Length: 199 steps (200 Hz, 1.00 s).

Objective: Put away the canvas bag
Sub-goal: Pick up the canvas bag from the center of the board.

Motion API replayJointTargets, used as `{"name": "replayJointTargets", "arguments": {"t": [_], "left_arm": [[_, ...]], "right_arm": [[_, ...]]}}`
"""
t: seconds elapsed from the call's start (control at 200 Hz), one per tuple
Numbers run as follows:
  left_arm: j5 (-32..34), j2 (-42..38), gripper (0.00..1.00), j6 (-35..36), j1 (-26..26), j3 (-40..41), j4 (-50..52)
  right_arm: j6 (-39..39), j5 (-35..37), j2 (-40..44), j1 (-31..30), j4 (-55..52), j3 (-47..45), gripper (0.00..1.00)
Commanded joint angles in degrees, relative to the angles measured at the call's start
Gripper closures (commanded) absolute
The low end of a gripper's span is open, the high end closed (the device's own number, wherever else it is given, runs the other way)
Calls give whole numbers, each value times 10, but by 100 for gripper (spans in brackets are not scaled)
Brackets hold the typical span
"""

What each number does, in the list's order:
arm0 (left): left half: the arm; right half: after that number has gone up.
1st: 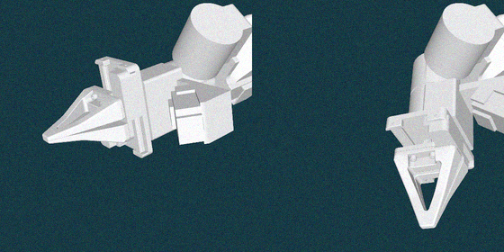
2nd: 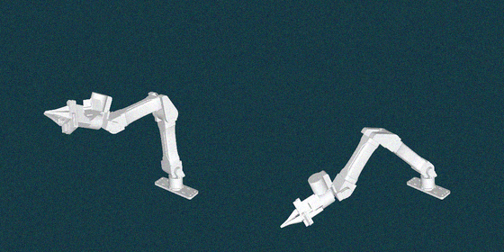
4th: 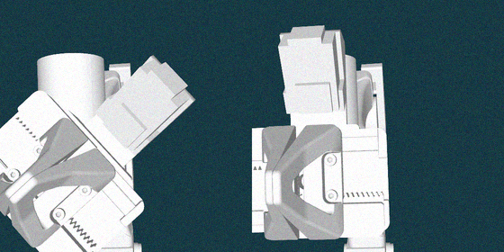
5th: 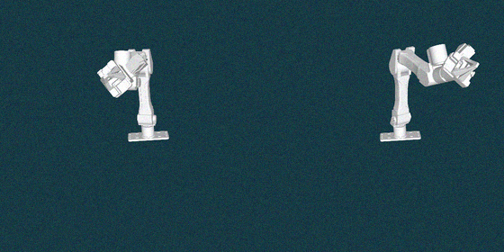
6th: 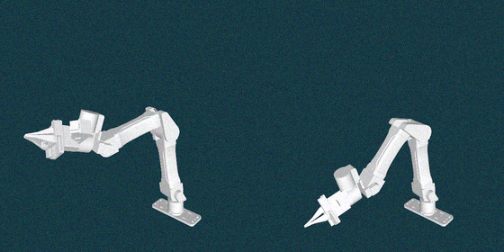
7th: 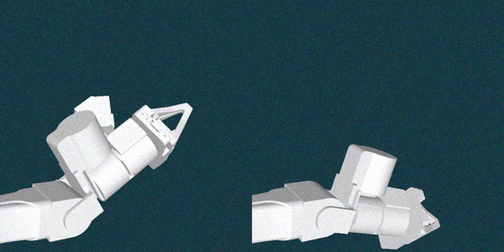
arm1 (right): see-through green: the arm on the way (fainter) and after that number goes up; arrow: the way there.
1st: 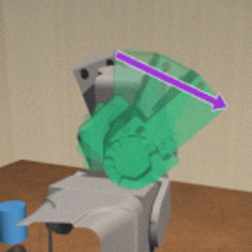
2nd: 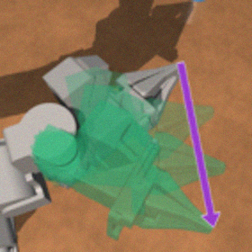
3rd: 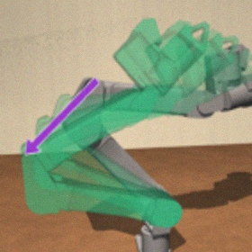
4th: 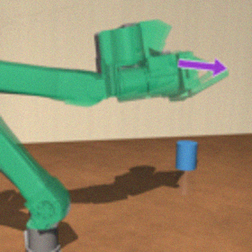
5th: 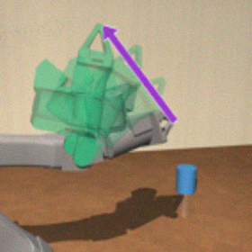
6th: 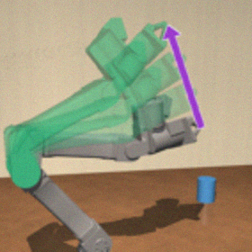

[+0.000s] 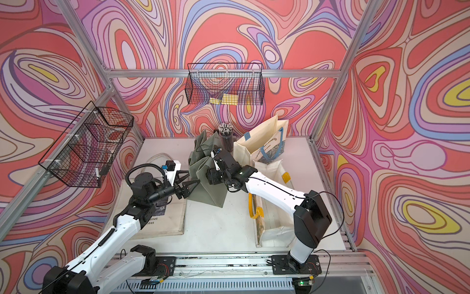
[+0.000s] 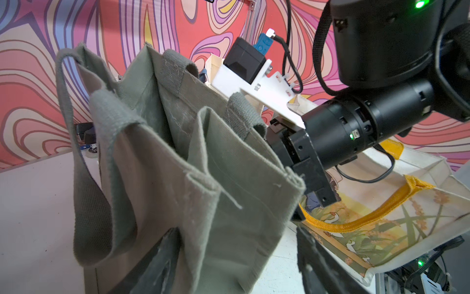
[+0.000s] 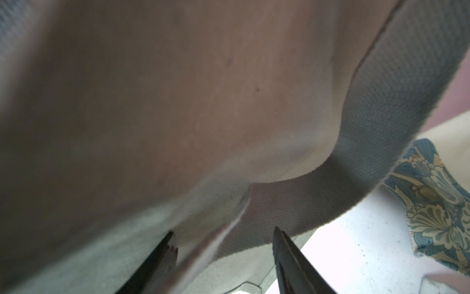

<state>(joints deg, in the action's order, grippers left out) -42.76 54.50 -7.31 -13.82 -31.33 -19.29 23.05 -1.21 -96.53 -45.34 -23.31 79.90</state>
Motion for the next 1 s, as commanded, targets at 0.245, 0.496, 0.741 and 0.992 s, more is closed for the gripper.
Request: {"name": "replayJointTargets", "arguments": {"t": [0.245,0.496,0.741,0.992], "left_arm": [[94,12,28,4,-23,-11,-33],[164,32,34,20,-71,-29,-9],[282,35,50,17,-113,-39,10],[345,41,76,-5,-121,-58,29]], "right_arm": [[-1,3,-26,-1,-12,22,36],[-1,22,-36,-1,-46,24,36],[3,39,-25,-1,-49,14,35],[-3,51,27,-1,-11,-31,34]]}}
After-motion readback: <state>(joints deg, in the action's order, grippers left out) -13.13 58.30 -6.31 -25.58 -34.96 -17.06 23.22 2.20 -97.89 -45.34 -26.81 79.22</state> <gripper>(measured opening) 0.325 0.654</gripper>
